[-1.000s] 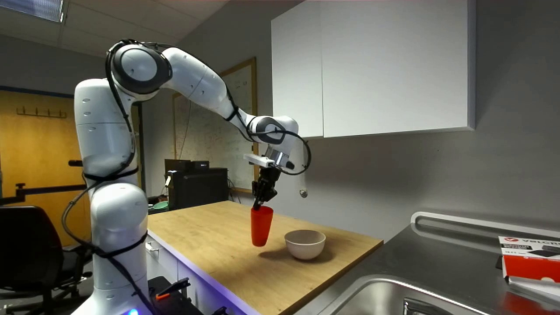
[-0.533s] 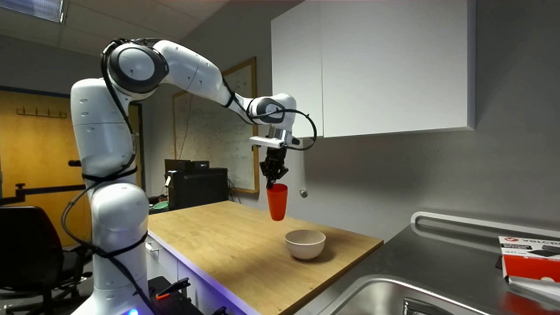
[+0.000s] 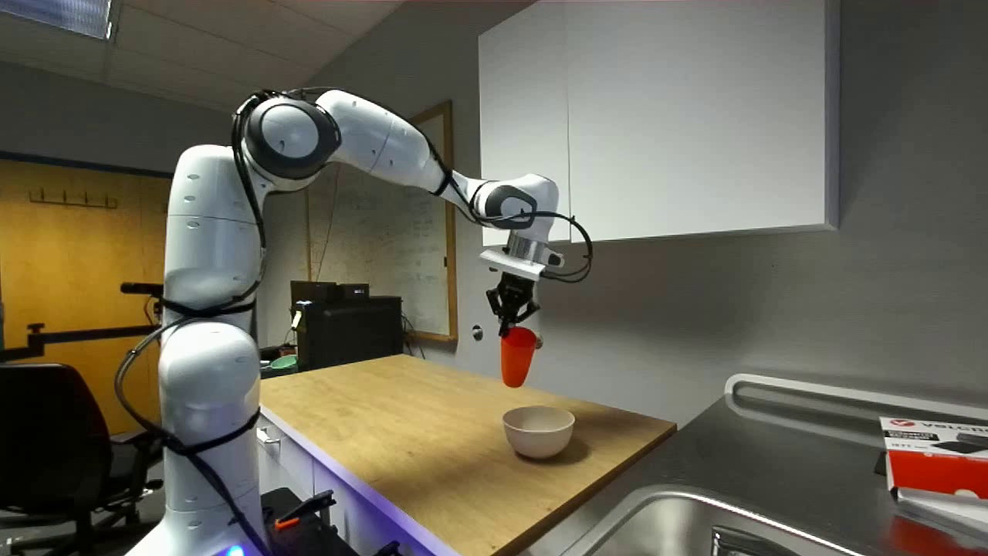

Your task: Pour the contents from the orange cup into the bowl

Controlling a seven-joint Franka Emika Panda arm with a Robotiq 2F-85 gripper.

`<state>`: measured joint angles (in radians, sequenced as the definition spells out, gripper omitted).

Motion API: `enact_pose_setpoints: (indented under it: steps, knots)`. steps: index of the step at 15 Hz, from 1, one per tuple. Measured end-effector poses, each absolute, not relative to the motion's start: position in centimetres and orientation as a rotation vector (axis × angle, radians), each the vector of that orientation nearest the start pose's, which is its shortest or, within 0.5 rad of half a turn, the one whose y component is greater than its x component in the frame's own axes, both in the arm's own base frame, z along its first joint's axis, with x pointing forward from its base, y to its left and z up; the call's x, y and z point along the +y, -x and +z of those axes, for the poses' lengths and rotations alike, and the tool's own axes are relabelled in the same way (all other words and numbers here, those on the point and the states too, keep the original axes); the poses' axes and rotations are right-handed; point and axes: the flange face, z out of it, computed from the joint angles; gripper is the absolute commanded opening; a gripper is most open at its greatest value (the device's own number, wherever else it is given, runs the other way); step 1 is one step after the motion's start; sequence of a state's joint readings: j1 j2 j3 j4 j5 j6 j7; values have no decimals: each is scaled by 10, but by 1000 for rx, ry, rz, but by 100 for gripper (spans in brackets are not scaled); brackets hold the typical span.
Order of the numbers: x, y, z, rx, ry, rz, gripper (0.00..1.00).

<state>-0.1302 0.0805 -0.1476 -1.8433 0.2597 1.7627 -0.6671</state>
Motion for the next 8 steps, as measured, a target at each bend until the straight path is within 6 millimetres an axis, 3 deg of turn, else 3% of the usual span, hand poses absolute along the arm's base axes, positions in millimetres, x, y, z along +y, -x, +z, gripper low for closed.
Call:
enact_pose_setpoints:
  steps: [3, 8]
  knots:
    - [-178, -555, 448, -422, 2741, 1, 1]
    - [-250, -535, 420, -304, 2565, -125, 1]
